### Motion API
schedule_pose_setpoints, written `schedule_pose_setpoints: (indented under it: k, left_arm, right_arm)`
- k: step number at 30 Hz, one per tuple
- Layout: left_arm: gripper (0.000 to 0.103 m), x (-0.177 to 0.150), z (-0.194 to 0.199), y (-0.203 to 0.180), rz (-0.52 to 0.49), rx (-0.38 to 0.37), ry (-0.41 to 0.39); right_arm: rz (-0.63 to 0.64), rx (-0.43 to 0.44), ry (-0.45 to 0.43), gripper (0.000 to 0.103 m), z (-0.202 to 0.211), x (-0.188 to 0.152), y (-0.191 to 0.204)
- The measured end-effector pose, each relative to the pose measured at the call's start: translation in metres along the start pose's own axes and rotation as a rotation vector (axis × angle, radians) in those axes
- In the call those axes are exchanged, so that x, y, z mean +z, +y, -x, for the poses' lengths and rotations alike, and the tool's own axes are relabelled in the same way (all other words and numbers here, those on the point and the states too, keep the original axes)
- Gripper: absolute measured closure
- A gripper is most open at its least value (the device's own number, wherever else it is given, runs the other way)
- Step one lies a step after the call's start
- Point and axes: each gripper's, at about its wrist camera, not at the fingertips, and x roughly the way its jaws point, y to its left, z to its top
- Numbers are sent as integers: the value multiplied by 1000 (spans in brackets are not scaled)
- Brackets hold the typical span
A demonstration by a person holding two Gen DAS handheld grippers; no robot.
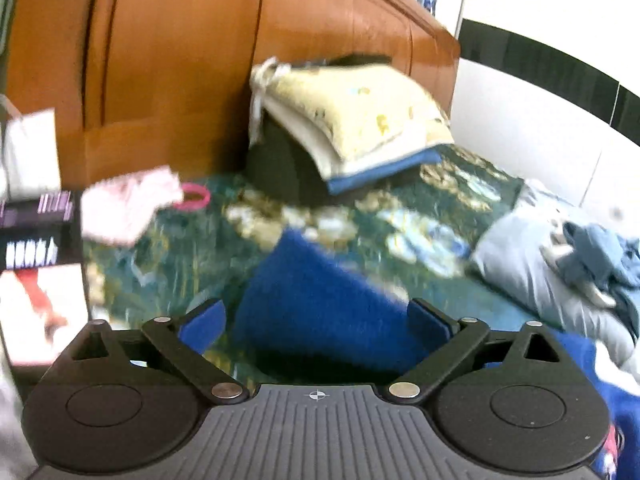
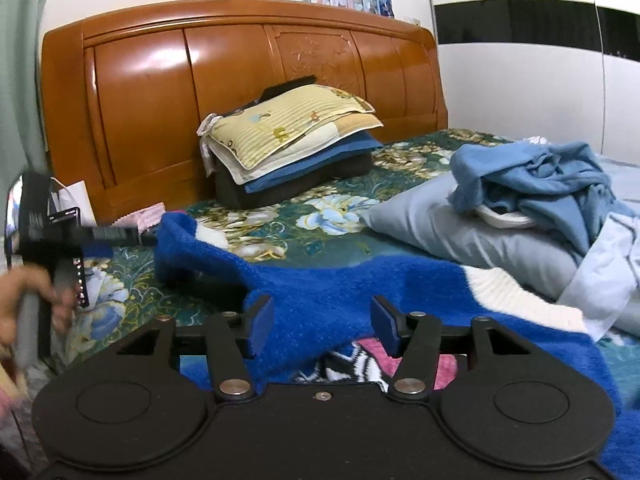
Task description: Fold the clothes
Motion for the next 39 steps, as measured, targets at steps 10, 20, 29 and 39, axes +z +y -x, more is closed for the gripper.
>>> schedule_pose_setpoints:
  k: [10, 20, 29, 39]
  left_arm:
    - [30, 31, -89, -23, -87, 210, 121]
    - [90, 9, -91, -11, -69, 173, 188]
    - [91, 30, -30, -7, 51, -63, -338]
    - [85, -33, -74, 44, 215, 134, -104]
  right_arm:
    - [-17, -20, 28, 45, 3, -10, -18]
    - [-87, -38, 52, 45, -5, -20, -34]
    - [-52, -53, 45, 45, 1, -20, -31]
    - [-54, -52, 72, 45, -3, -27, -34]
